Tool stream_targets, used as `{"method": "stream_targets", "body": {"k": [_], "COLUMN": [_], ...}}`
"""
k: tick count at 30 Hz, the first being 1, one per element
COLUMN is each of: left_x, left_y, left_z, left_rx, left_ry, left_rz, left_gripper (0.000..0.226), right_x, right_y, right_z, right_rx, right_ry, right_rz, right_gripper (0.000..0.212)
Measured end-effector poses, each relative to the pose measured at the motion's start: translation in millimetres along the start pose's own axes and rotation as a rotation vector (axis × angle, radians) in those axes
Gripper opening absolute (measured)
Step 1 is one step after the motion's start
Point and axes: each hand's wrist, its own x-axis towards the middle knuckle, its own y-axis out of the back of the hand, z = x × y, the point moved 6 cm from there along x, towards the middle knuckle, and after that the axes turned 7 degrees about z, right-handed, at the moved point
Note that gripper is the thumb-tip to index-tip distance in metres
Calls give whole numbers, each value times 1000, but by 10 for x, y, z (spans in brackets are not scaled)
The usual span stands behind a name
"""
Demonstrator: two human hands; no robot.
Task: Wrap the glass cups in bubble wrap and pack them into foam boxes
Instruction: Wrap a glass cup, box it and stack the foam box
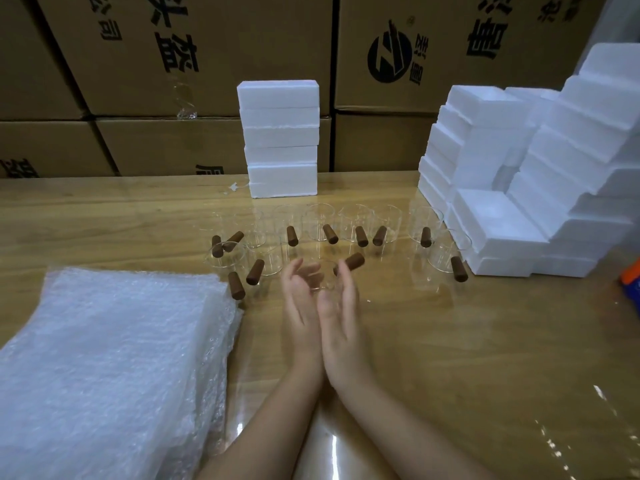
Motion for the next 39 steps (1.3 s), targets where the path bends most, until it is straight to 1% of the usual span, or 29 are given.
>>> {"method": "stream_targets", "body": {"k": [3,6,8,9,10,11,13,15,17,19,23,26,30,34,37,38,39], "left_x": [32,49,31,30,34,37,10,-50,-102,-115,-80,-67,-33,30,34,43,52], "left_y": [-19,-39,-44,-37,-40,-49,-98,-158,-187,-181,-116,-97,-95,-31,-4,-3,-4], "left_z": [17,17,46,61,80,86,54,32,16,-4,-51,-52,7,19,37,30,15], "left_rx": [-46,-33,-20,-11,0,14,35,46,80,127,130,132,173,233,252,244,227], "left_ry": [47,94,82,66,45,26,20,20,-16,-45,-29,-45,-167,-223,-268,-253,-223], "left_rz": [-57,-108,-106,-96,-89,-97,-142,-176,-167,-137,-65,-48,-36,5,27,26,14], "left_gripper": [25,26,17,12,12,16,30,32,27,30,29,28,35,39,44,44,42], "right_x": [71,113,168,208,251,290,358,411,446,462,431,387,302,131,26,4,-7], "right_y": [-13,26,69,84,93,94,106,123,150,155,81,67,43,-22,-46,-46,-36], "right_z": [16,96,191,233,269,294,330,368,424,469,459,449,372,297,213,190,175], "right_rx": [110,229,330,381,420,454,505,520,526,535,520,514,511,273,205,182,154], "right_ry": [-84,-121,-182,-224,-265,-300,-342,-357,-371,-381,-398,-416,-403,-339,-300,-286,-269], "right_rz": [86,154,166,151,120,79,12,-30,-36,-8,57,97,129,61,30,23,27], "right_gripper": [41,36,29,25,24,26,35,45,47,48,48,49,46,40,64,70,71]}}
